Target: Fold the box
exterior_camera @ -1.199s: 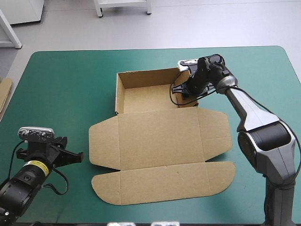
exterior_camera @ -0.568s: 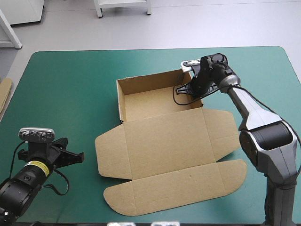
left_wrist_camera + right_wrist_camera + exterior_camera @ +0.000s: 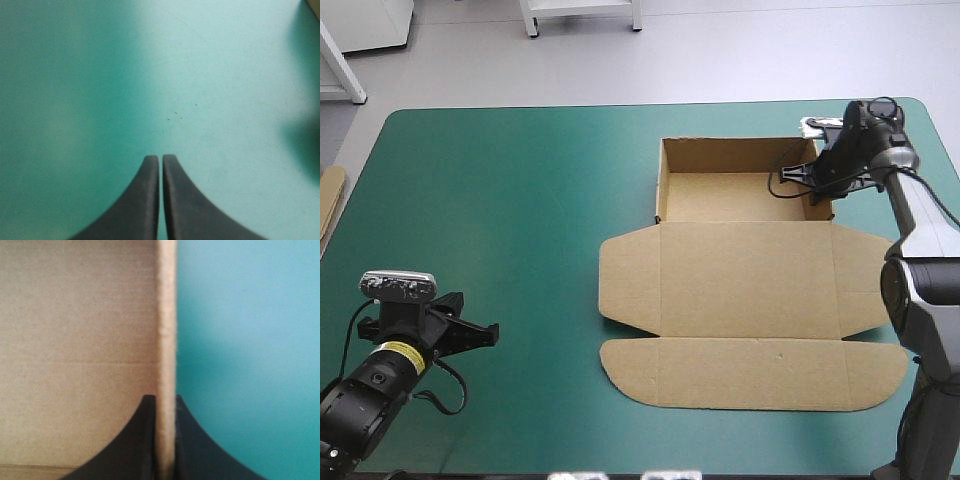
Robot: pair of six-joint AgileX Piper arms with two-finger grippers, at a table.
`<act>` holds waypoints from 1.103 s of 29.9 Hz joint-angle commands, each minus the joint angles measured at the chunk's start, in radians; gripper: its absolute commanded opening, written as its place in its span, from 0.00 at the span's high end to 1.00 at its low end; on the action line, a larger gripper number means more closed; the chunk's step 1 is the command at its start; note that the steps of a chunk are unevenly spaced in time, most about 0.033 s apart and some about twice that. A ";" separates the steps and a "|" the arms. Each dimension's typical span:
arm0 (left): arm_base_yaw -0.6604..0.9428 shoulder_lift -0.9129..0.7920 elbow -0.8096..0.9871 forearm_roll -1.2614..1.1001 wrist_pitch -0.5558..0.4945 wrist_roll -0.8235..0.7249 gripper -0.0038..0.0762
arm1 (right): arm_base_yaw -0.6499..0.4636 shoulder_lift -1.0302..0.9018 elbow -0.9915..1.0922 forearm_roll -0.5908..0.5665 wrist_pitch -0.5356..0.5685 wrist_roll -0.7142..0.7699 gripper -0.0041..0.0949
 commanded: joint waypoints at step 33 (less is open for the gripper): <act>-0.002 -0.002 -0.030 0.023 -0.051 0.023 0.94 | -0.578 -0.063 -0.027 -0.041 -0.021 -0.009 0.98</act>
